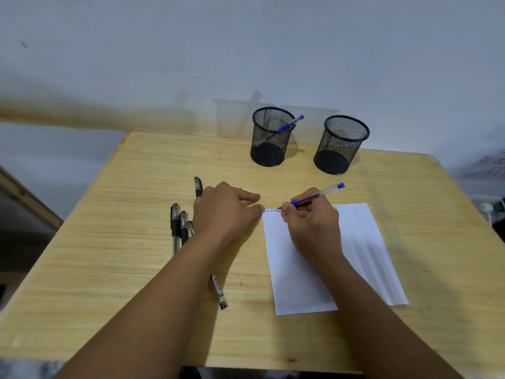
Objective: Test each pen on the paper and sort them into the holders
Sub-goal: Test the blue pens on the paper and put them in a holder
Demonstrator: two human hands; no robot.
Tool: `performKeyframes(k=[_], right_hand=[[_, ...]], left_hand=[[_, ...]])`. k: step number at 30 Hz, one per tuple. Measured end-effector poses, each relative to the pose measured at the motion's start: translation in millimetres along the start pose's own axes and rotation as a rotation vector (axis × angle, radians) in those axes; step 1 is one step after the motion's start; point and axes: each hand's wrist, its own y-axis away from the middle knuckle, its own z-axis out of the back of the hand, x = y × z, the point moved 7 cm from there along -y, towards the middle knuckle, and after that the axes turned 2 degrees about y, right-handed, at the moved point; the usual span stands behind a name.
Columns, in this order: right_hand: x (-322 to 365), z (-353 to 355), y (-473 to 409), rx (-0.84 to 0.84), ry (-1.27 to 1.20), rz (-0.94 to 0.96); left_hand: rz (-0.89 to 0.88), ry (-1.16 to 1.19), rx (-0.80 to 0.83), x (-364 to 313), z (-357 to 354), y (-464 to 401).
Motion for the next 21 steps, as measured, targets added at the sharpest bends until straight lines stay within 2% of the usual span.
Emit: performKeyframes(k=[5,8,14,21], right_hand=[[1.8,-0.8,0.9,0.025,0.008,0.023],[-6.1,0.8,-1.0,0.048,-0.129,-0.061],[-17.6,12.7,-0.6,-0.046,-0.433,-0.185],[-15.5,9.0,-2.2,-0.024,-0.463,-0.263]], left_hand=[[-0.004,-0.001,0.002,1.1,-1.2,-1.5],[-0.006,-0.005,0.004,1.4,-1.2,-1.2],[0.000,0.009,0.017,1.0,-2.5,-3.1],[0.047,0.047,0.060,-6.4,-0.7,-0.7]])
